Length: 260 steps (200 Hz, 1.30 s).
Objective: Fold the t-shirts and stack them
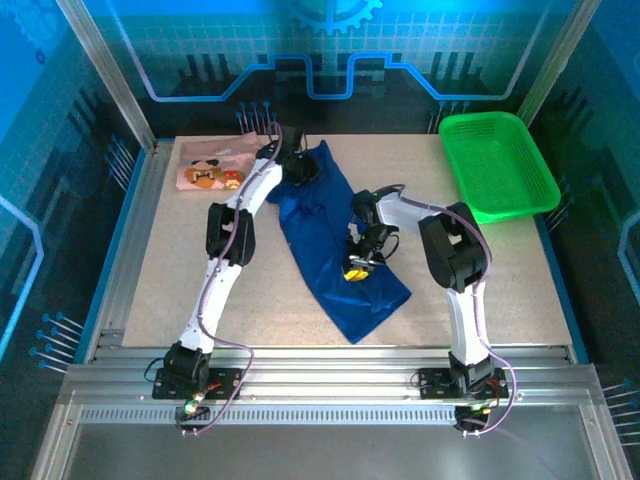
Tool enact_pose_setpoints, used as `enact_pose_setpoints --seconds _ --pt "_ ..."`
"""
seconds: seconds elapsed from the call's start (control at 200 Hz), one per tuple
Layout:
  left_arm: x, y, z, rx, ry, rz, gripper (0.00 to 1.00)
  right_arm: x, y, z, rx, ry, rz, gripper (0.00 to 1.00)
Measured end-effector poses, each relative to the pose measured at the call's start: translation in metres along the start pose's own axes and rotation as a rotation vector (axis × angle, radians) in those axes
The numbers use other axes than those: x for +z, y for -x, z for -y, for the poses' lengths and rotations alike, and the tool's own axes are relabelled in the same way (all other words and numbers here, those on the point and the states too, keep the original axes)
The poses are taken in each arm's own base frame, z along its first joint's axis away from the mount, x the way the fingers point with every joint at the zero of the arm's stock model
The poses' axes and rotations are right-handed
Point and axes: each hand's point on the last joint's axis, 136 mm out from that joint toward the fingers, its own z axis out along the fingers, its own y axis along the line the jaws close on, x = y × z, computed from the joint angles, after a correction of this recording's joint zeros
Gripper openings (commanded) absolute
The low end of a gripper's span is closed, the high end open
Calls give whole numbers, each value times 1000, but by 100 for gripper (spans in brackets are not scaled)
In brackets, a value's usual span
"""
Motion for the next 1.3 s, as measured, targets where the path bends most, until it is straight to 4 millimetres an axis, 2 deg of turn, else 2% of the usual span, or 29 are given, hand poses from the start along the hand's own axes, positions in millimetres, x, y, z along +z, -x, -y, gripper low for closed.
enact_pose_setpoints --seconds 0.235,0.285,0.34,0.395,0.44,0.55,0.645,0.71,0.81,0.885,0.945,0.995,1.061,1.101,1.181,1.236,1.301 --pt "8 26 6 -52 -114 46 16 16 12 -53 106 200 -6 19" --pt "9 28 7 -51 -124 48 18 21 12 -63 117 223 -4 22" --pt "8 29 9 -58 -138 47 29 25 11 -73 121 244 0 23" --pt "6 29 13 -49 -159 43 55 28 7 -80 129 249 2 26" --pt "2 31 21 -48 -188 41 68 30 1 -83 139 247 -4 34" --pt "-17 25 30 -45 -192 17 83 26 -20 -89 149 226 -2 49" --pt "-50 22 37 -36 -179 3 86 3 -36 -99 108 214 57 55" --pt "-85 28 51 -25 -201 14 90 -20 -49 -106 66 207 114 59" --pt "-164 41 84 28 -255 71 92 -57 -69 -112 -2 191 228 66" --pt "-236 40 104 90 -291 132 92 -81 -85 -108 -47 168 305 71" --pt "-290 22 109 124 -307 167 92 -95 -99 -102 -92 148 347 72" --pt "-332 -6 106 145 -321 181 92 -99 -110 -94 -127 130 362 73" --pt "-367 -51 90 162 -322 175 92 -97 -121 -81 -171 107 365 73" --pt "-377 -82 75 172 -312 156 91 -90 -126 -70 -187 86 357 73" --pt "-374 -144 39 182 -274 73 88 -68 -136 -42 -192 38 316 73" --pt "-357 -188 4 168 -224 -15 85 -51 -142 -23 -182 17 286 73" --pt "-330 -243 -50 128 -119 -139 81 -34 -147 -5 -169 4 258 73"
